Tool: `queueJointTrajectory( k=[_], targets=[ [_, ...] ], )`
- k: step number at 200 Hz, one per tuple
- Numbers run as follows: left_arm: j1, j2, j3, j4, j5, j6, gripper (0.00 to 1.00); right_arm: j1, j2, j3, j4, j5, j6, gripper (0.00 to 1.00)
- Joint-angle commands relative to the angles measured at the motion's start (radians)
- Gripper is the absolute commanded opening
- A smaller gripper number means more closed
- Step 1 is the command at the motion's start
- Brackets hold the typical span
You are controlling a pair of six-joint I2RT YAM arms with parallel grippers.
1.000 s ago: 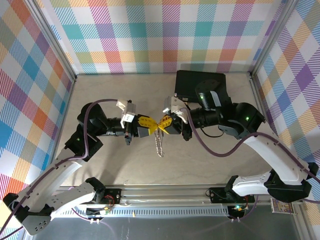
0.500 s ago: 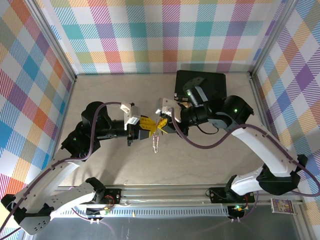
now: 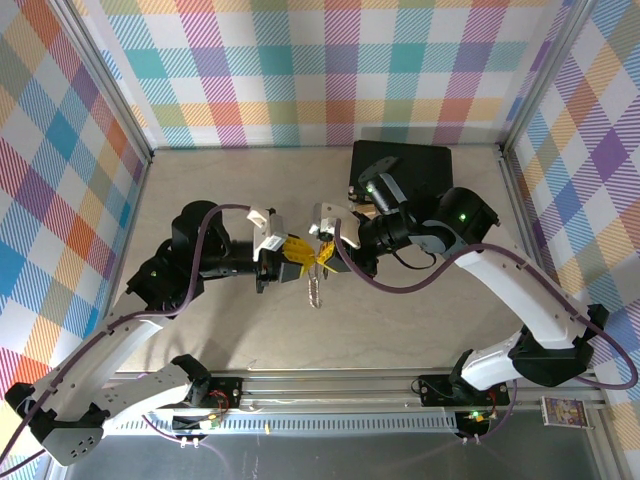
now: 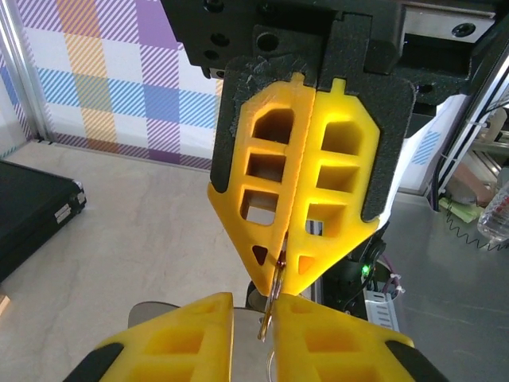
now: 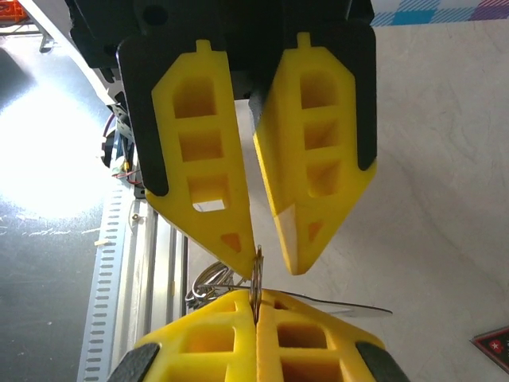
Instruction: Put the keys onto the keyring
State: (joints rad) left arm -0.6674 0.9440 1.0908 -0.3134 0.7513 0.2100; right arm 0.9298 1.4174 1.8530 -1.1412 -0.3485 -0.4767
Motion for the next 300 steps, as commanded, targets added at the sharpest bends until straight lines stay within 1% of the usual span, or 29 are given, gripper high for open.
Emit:
queueJointTrajectory(
  k=[1,13,33,53,70,81,92,103,113,145,162,185,197,212,231,246,261,268,279,300],
  targets=[
    [-0.009,0.011,0.003,0.066,0.023,-0.005,0.19,0.007,-0.002,0.017,0.003,-0.051,-0.008,0.00],
    [-0.009,0.014,0.004,0.069,0.026,-0.004,0.10,0.007,0.000,0.016,-0.001,-0.055,-0.011,0.00],
    [-0.008,0.012,0.004,0.074,0.023,-0.004,0.00,0.006,0.002,0.019,-0.008,-0.056,-0.012,0.00],
    [-0.009,0.008,0.003,0.082,0.025,-0.009,0.00,0.007,0.000,0.020,-0.006,-0.052,-0.010,0.00],
    [-0.009,-0.005,-0.009,0.124,0.032,-0.035,0.00,0.007,-0.006,0.016,0.005,-0.037,0.003,0.00],
    [-0.009,-0.014,-0.028,0.183,0.040,-0.075,0.00,0.007,-0.017,0.000,0.023,-0.031,0.015,0.07],
    [-0.009,-0.020,-0.060,0.280,0.056,-0.140,0.00,0.007,-0.036,-0.023,0.055,-0.029,0.032,0.13],
    [-0.008,-0.022,-0.088,0.365,0.074,-0.201,0.00,0.006,-0.058,-0.052,0.093,-0.025,0.049,0.16],
    [-0.008,-0.021,-0.106,0.422,0.084,-0.236,0.00,0.006,-0.076,-0.071,0.122,-0.021,0.063,0.18],
    [-0.009,-0.024,-0.130,0.506,0.104,-0.295,0.00,0.006,-0.110,-0.105,0.185,-0.012,0.087,0.17],
    [-0.009,-0.028,-0.132,0.514,0.118,-0.308,0.00,0.006,-0.117,-0.110,0.198,-0.008,0.089,0.13],
    [-0.008,-0.044,-0.141,0.536,0.129,-0.328,0.00,0.007,-0.128,-0.120,0.218,0.002,0.093,0.10],
    [-0.009,-0.052,-0.143,0.542,0.132,-0.335,0.00,0.007,-0.135,-0.124,0.230,0.005,0.096,0.06],
    [-0.009,-0.061,-0.151,0.542,0.131,-0.336,0.00,0.006,-0.144,-0.131,0.246,0.012,0.096,0.00],
    [-0.009,-0.072,-0.163,0.519,0.114,-0.323,0.00,0.006,-0.153,-0.141,0.260,0.026,0.084,0.00],
    [-0.008,-0.081,-0.157,0.422,0.071,-0.257,0.00,0.006,-0.146,-0.135,0.246,0.030,0.068,0.00],
    [-0.008,-0.083,-0.134,0.294,0.017,-0.170,0.14,0.006,-0.118,-0.103,0.197,0.035,0.040,0.00],
    [-0.009,-0.082,-0.121,0.241,0.002,-0.137,0.17,0.006,-0.098,-0.081,0.172,0.036,0.024,0.00],
    [-0.008,-0.079,-0.098,0.174,-0.025,-0.096,0.20,0.007,-0.061,-0.043,0.119,0.038,0.005,0.00],
    [-0.013,-0.063,-0.056,0.082,-0.046,-0.034,0.20,0.025,-0.001,0.019,0.029,0.058,-0.031,0.00]
  ],
)
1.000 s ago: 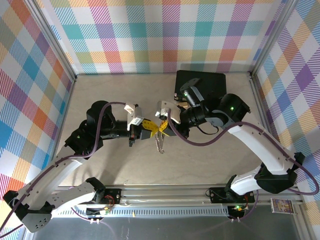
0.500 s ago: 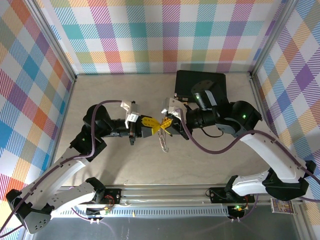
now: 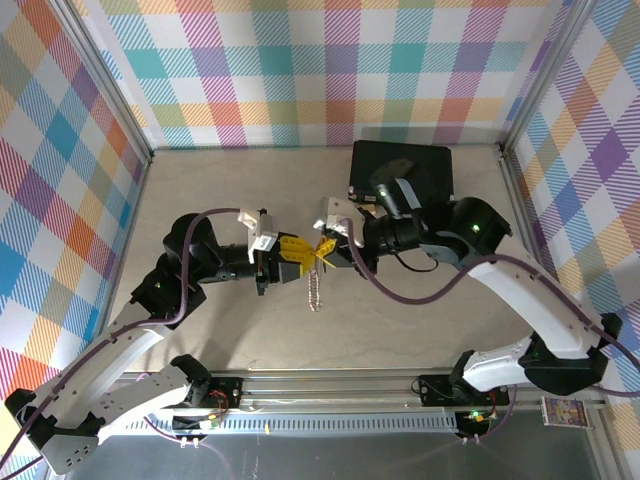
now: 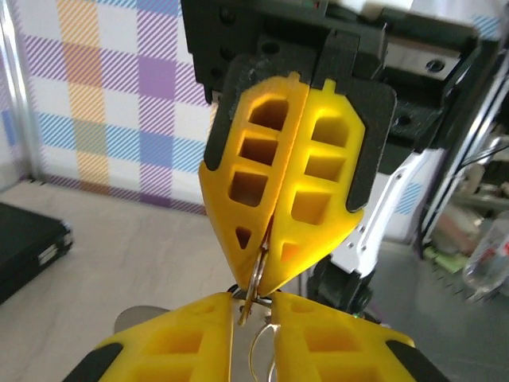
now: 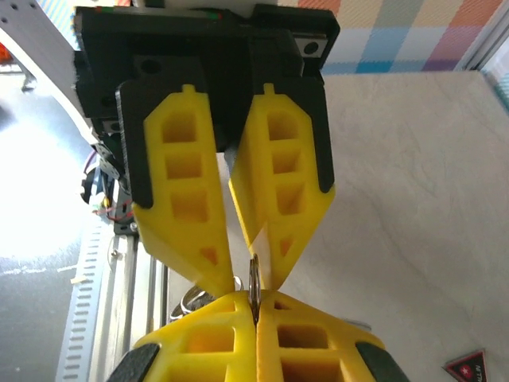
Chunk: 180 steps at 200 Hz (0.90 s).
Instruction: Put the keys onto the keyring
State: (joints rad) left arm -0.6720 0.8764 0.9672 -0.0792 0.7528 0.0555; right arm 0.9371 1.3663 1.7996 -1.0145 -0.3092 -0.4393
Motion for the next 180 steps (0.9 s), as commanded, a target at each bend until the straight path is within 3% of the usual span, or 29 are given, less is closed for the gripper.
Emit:
queueJointTrajectory(
  k=[1,34,52,82,112,180],
  targets=[
    [-0.009,0.005,0.069,-0.156,-0.049,0.123,0.20,0.019,0.052,0.074,-0.100,0.018,-0.070,0.00],
    [-0.018,0.021,0.093,-0.188,-0.063,0.153,0.19,0.042,0.085,0.098,-0.131,0.016,-0.095,0.00],
    [-0.023,0.033,0.099,-0.190,-0.064,0.159,0.10,0.045,0.102,0.112,-0.153,0.019,-0.107,0.00],
    [-0.034,0.035,0.099,-0.189,-0.066,0.159,0.09,0.051,0.123,0.133,-0.197,0.005,-0.127,0.00],
    [-0.035,0.037,0.102,-0.190,-0.061,0.161,0.00,0.054,0.119,0.123,-0.192,-0.032,-0.130,0.00],
    [-0.034,0.021,0.088,-0.130,-0.041,0.116,0.00,0.054,0.032,0.047,-0.108,-0.106,-0.097,0.00]
  ],
)
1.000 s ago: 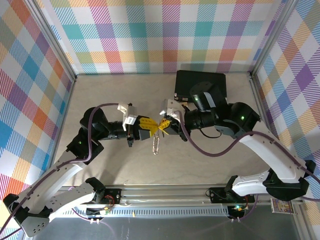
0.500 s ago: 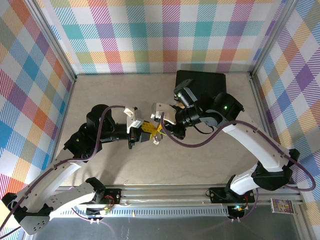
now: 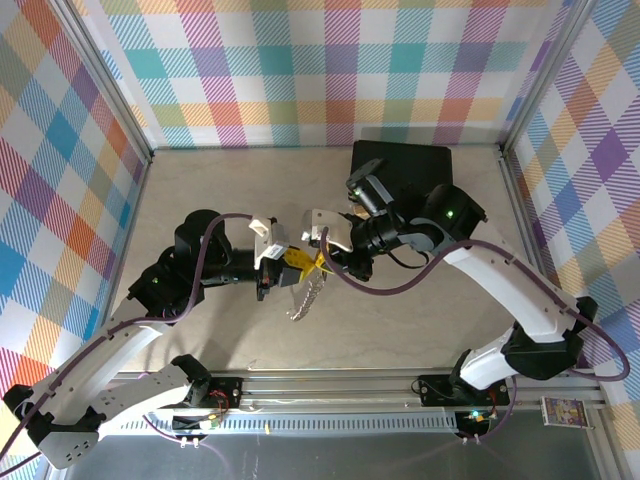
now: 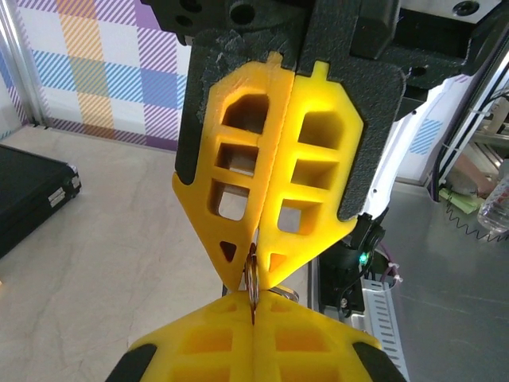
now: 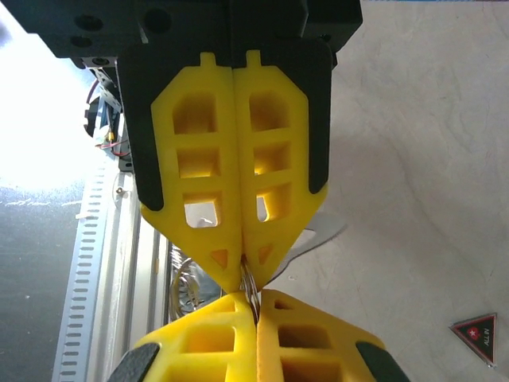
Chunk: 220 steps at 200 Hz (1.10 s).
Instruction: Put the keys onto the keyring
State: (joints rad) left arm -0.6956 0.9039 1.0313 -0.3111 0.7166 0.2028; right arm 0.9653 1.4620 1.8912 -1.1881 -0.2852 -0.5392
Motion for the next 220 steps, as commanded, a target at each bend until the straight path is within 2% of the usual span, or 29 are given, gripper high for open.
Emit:
queueJointTrajectory(
  k=[1,32,67,118,166,220],
  targets=[
    [-0.010,-0.007,0.023,0.104,-0.005,-0.032,0.00,0.025,-0.067,-0.047,0.069,-0.130,0.004,0.00],
    [-0.011,-0.023,0.001,0.178,0.021,-0.086,0.00,0.025,-0.127,-0.121,0.150,-0.152,0.047,0.06],
    [-0.011,-0.040,0.000,0.230,0.062,-0.128,0.00,0.025,-0.146,-0.146,0.167,-0.151,0.070,0.08],
    [-0.011,-0.068,-0.034,0.296,0.066,-0.180,0.00,0.026,-0.187,-0.197,0.218,-0.160,0.106,0.12],
    [-0.012,-0.077,-0.046,0.317,0.072,-0.187,0.00,0.025,-0.189,-0.199,0.238,-0.160,0.123,0.25],
    [-0.011,-0.100,-0.045,0.307,0.086,-0.184,0.00,0.023,-0.204,-0.214,0.299,-0.158,0.143,0.25]
  ],
)
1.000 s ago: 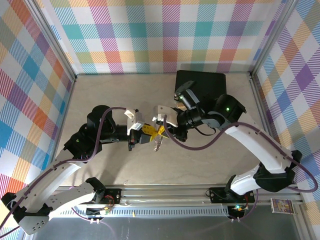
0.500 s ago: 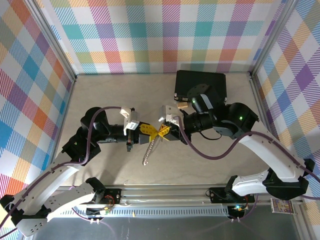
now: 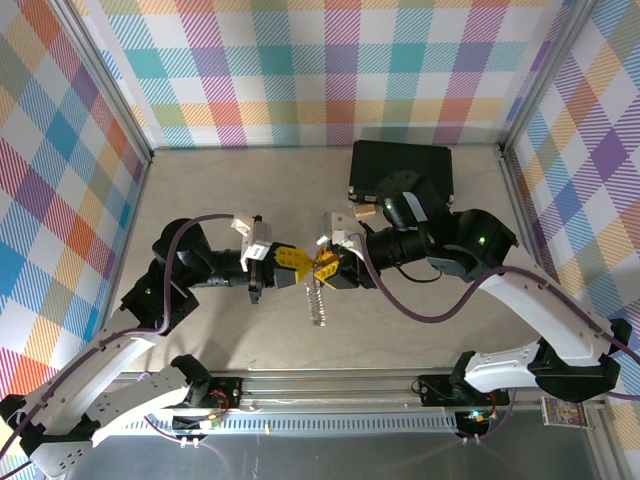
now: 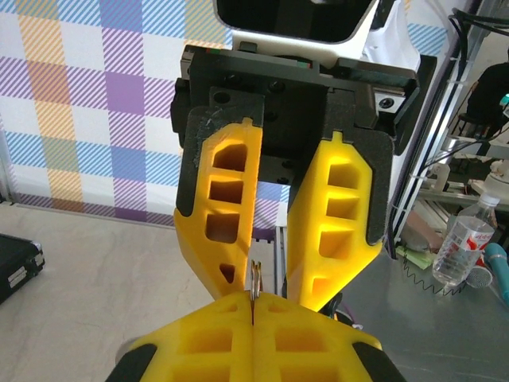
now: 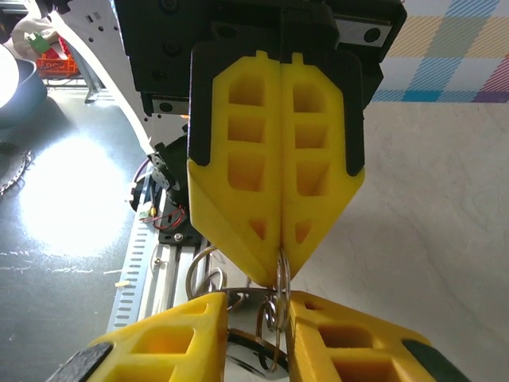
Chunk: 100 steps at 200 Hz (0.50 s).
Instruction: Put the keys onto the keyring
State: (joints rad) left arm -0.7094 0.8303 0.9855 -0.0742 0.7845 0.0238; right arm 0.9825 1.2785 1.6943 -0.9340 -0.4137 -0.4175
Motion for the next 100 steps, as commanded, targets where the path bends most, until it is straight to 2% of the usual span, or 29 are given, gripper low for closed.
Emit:
queueJointTrajectory(
  k=[1,42,86,100],
  targets=[
    [0.002,-0.025,0.001,0.070,0.018,-0.004,0.00,0.006,-0.020,-0.017,0.046,-0.029,0.022,0.25],
    [0.002,-0.028,0.003,0.066,0.021,-0.002,0.00,0.005,-0.024,-0.025,0.073,-0.028,0.025,0.19],
    [0.003,-0.030,0.004,0.052,0.012,0.006,0.00,0.005,-0.047,-0.055,0.110,0.004,0.022,0.01],
    [0.003,-0.026,0.017,0.005,-0.008,0.041,0.00,0.005,-0.045,-0.051,0.103,0.017,0.013,0.00]
  ],
)
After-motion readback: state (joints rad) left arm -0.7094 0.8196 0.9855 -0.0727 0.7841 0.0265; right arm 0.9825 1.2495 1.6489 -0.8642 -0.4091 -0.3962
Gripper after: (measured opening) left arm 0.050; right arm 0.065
